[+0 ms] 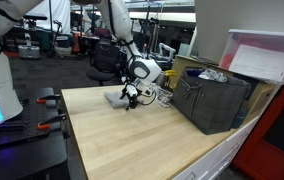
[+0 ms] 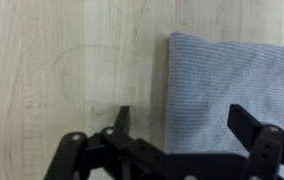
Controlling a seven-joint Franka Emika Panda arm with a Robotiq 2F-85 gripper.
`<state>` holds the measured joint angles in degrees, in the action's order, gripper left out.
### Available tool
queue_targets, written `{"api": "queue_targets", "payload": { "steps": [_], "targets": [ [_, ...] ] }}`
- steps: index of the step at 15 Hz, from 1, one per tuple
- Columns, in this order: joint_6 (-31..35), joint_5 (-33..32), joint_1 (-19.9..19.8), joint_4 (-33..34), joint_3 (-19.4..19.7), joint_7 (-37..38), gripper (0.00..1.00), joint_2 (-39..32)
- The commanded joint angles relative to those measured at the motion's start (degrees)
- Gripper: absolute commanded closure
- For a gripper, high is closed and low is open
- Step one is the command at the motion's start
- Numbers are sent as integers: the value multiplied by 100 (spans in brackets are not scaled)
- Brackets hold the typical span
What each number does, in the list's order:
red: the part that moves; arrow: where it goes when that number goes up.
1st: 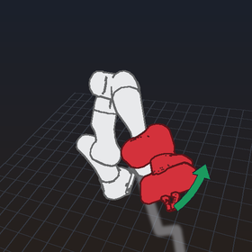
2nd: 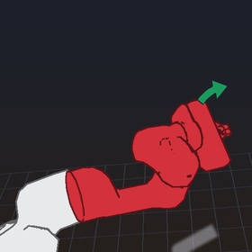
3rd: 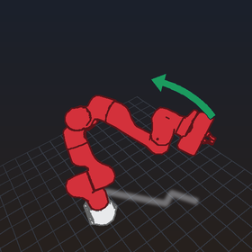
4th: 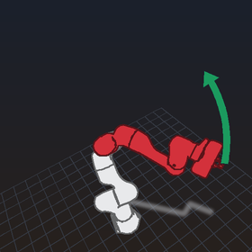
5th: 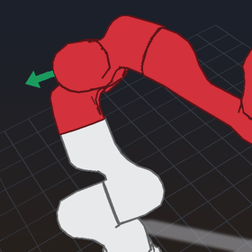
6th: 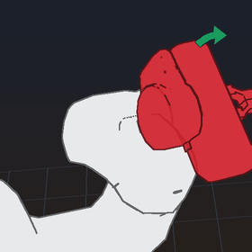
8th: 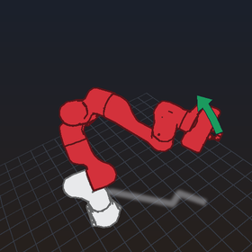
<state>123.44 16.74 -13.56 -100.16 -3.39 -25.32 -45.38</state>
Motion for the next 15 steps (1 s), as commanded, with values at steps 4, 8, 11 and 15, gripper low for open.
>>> {"api": "queue_targets", "payload": {
  "steps": [4, 8, 11, 15],
  "targets": [
    [-320, 97, -104, -366, -155, 110, 0, 161],
    [-577, 230, -146, -515, -184, 110, 4, 293],
    [-667, 340, -99, -567, -137, 219, 32, 352],
    [-808, 390, -74, -596, -99, 417, 62, 446]
  ]
}}
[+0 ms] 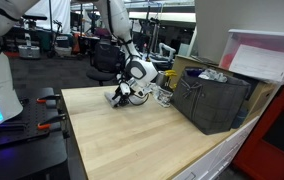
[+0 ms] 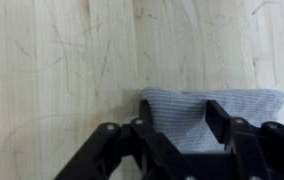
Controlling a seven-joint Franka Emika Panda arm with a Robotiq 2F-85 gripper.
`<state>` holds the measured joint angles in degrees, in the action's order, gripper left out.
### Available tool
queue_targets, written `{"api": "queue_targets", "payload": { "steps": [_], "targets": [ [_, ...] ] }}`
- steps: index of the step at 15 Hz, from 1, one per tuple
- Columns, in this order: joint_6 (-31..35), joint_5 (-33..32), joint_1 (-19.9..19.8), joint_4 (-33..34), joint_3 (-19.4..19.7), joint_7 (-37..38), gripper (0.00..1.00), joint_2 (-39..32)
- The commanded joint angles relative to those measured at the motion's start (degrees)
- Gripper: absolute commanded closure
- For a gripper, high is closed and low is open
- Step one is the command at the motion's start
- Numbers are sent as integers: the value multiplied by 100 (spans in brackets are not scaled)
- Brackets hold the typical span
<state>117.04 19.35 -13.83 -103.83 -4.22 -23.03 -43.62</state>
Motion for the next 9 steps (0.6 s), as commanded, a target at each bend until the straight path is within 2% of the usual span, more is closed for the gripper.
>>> {"api": "queue_targets", "payload": {
  "steps": [1, 5, 9],
  "targets": [
    [-175, 132, -30, -244, -9, 235, 69, 290],
    [-241, 192, -18, -317, -8, 423, 99, 383],
    [-327, 572, -75, -349, -26, 622, 99, 529]
  ]
}}
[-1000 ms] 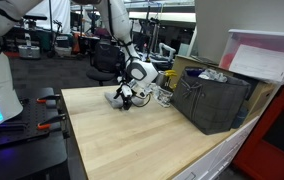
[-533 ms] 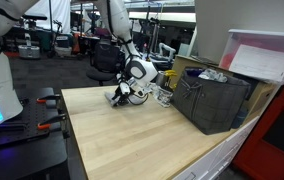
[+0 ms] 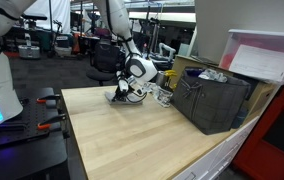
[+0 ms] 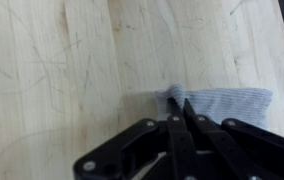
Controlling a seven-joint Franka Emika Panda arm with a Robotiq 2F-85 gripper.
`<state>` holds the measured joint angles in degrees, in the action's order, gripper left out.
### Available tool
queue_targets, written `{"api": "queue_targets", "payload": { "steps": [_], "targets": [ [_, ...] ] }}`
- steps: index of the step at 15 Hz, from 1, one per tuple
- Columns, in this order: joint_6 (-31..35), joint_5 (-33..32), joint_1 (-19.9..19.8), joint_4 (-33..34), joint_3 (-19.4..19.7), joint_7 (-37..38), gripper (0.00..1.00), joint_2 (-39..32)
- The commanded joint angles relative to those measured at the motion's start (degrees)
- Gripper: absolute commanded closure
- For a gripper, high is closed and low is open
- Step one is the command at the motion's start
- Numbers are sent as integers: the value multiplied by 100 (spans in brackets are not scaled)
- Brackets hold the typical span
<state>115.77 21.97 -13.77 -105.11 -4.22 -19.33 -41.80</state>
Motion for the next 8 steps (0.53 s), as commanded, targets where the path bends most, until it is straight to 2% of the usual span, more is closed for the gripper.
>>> {"api": "queue_targets", "payload": {
  "steps": [1, 4, 8],
  "targets": [
    [-281, 436, -92, -187, -19, 366, 99, 378],
    [-691, 769, -78, -10, 49, 835, 99, 447],
    [-1394, 1056, 13, 451, 212, 1868, 99, 378]
  ]
}}
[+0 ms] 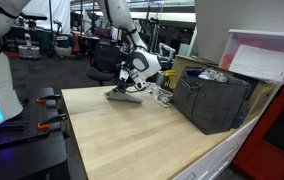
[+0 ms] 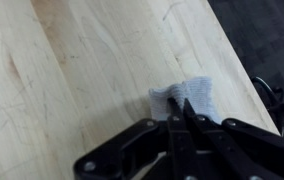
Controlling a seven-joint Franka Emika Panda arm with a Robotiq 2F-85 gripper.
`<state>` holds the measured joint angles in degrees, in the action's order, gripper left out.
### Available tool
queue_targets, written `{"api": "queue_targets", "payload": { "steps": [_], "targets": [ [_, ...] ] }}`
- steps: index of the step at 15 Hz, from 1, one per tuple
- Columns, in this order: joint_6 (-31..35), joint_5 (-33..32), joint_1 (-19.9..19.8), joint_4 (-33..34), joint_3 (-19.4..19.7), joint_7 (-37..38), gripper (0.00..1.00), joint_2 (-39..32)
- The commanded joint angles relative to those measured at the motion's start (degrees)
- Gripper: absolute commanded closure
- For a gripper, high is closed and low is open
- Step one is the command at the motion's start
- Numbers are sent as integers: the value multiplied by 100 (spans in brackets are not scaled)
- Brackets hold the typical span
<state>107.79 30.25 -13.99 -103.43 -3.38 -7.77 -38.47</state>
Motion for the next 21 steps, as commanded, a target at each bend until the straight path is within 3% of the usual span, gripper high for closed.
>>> {"api": "queue_targets", "payload": {
  "steps": [1, 7, 15, 21],
  "targets": [
    [-818, 278, 60, 433, 178, 1025, 99, -7],
    [-1696, 697, 162, 1004, 376, 2210, 99, -219],
    [-1899, 1306, 100, 1091, 636, 2754, 99, -649],
    [-1943, 2160, -242, 1163, 994, 3170, 99, -1189]
  ]
}}
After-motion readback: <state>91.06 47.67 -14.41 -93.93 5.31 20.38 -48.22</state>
